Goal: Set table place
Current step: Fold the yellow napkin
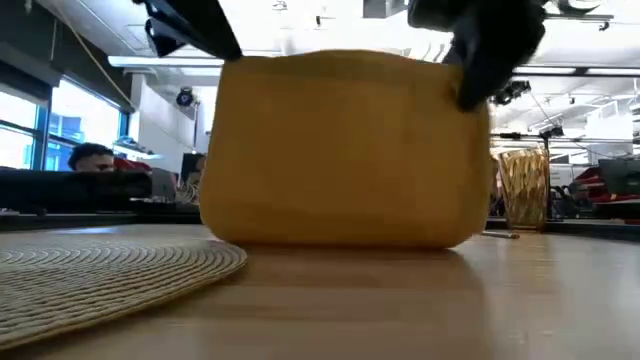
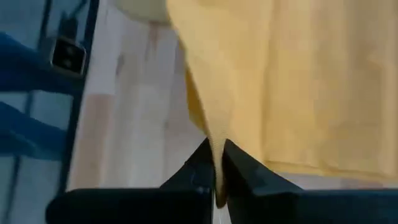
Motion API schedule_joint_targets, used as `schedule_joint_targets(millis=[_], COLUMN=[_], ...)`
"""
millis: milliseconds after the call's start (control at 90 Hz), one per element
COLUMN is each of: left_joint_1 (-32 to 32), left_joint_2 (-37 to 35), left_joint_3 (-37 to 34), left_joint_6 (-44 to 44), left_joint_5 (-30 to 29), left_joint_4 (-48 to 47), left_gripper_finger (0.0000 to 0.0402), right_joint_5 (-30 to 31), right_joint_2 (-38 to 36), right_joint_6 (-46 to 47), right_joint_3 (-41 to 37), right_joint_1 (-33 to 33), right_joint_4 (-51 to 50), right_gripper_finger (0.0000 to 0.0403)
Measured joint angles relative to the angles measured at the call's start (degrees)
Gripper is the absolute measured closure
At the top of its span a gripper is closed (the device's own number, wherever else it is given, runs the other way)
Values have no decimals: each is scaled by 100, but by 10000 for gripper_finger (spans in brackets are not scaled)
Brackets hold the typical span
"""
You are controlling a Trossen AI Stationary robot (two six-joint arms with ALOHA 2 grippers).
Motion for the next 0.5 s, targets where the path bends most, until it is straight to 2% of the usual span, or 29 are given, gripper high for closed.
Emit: schedule_joint_targets(millis=[78, 156, 322, 500], left_joint_1=[210, 553, 1417, 2275], left_joint_2=[-73, -99, -96, -94], left_joint_3=[0, -20, -304, -644], left_joint_6=[400, 1068, 2222, 2974], left_joint_5=[-435, -601, -615, -307], left_joint_4=[-148, -213, -195, 547], left_gripper_finger=[401, 401, 401, 401], right_joint_5=[334, 740, 1245, 1292], right_joint_2=[-39, -39, -36, 179], right_joint_6=[401, 684, 1011, 662], right_joint_3=[164, 282, 344, 344], right_joint_1=[-369, -733, -1554, -2278], right_joint_4=[-270, -511, -753, -744], right_gripper_finger=[403, 403, 403, 403])
